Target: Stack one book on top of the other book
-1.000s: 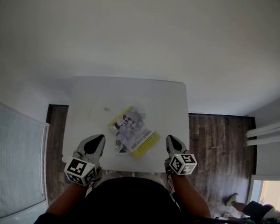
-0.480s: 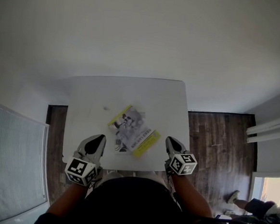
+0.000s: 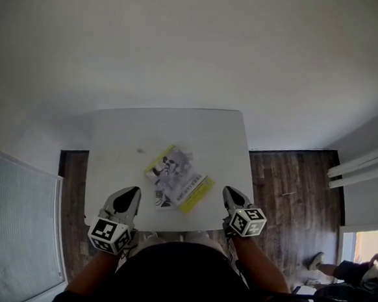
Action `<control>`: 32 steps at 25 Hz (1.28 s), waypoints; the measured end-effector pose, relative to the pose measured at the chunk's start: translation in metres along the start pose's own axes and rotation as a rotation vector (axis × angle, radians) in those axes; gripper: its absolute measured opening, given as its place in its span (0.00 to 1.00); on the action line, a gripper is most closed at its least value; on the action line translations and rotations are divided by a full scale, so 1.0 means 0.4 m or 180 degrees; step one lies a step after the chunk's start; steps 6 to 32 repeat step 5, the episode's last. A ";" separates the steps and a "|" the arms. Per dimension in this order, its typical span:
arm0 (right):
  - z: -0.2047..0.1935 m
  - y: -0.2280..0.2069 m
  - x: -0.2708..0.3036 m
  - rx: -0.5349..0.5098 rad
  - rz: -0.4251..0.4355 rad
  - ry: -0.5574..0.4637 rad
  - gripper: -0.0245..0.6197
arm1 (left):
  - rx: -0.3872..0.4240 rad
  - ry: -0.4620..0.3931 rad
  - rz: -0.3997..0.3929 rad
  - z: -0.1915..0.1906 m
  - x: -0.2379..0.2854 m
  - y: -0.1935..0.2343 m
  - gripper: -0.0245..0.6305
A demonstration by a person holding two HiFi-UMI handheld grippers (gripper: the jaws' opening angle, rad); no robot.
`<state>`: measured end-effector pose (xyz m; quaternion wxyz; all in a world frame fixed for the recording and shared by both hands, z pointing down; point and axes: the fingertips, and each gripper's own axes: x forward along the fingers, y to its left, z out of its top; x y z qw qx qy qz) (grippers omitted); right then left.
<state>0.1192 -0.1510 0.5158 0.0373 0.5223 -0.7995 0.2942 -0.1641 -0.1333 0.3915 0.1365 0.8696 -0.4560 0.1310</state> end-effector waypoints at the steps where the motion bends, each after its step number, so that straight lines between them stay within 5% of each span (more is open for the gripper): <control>1: -0.003 0.008 -0.001 -0.0001 0.0005 -0.0001 0.04 | 0.0001 -0.0004 -0.0012 -0.004 -0.005 0.002 0.04; 32: -0.026 0.044 -0.008 0.0007 -0.0001 0.0004 0.04 | 0.0011 -0.0020 -0.0074 -0.015 -0.030 0.012 0.04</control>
